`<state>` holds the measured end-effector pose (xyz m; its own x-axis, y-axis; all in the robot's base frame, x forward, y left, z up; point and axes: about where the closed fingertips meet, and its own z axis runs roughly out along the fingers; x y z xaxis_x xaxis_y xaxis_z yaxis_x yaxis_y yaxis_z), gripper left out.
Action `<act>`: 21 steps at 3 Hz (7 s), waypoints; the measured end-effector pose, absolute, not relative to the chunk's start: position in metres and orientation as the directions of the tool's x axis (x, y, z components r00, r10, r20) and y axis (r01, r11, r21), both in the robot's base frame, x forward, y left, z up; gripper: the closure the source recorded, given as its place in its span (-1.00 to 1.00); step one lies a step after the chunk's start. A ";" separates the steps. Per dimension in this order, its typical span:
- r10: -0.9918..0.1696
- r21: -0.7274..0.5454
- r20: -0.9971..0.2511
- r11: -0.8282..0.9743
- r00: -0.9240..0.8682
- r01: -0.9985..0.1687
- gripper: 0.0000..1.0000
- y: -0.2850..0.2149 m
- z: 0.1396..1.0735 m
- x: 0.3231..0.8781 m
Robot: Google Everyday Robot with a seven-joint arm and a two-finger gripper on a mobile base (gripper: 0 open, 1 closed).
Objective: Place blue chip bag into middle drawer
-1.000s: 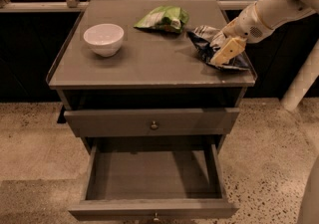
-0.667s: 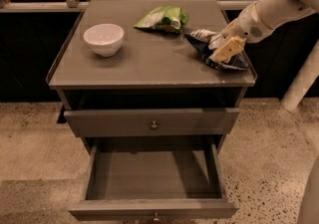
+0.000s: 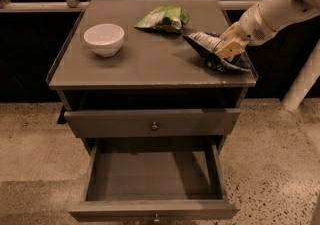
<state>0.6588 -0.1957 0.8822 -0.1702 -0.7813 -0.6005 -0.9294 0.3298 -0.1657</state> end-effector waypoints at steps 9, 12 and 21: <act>-0.452 0.445 -0.654 0.419 -0.607 -0.792 1.00 -0.135 0.635 0.467; -0.514 0.293 -0.598 0.574 -0.615 -0.765 1.00 -0.127 0.560 0.482; -0.455 0.447 -0.434 0.641 -0.778 -0.624 -1.00 -0.136 0.448 0.475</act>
Offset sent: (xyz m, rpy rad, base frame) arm -0.1577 0.0041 0.0069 0.1114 0.2197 -0.1295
